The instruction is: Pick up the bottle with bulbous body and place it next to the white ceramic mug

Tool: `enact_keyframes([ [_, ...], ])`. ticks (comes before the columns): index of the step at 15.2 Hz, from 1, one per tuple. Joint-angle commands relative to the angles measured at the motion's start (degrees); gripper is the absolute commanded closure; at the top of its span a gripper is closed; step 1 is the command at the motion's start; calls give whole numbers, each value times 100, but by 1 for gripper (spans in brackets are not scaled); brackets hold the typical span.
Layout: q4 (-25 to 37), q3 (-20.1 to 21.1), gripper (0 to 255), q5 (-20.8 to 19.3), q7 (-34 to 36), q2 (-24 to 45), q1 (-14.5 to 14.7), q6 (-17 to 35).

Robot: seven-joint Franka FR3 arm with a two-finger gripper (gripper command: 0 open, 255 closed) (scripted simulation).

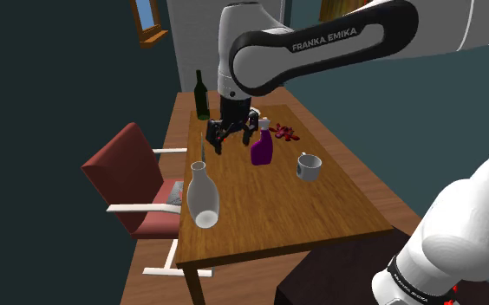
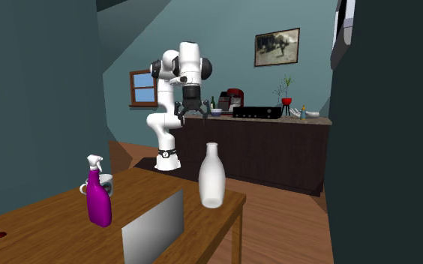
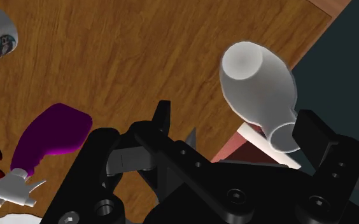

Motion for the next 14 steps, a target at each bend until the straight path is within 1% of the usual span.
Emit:
enact_keyframes([
  [1,279,134,0,-198,244,454,26,149],
  [4,798,285,0,-553,627,1147,123,251],
  [8,1610,376,0,-1066,1103,2097,355,262],
  [14,1369,333,0,-1162,1165,2272,387,662],
])
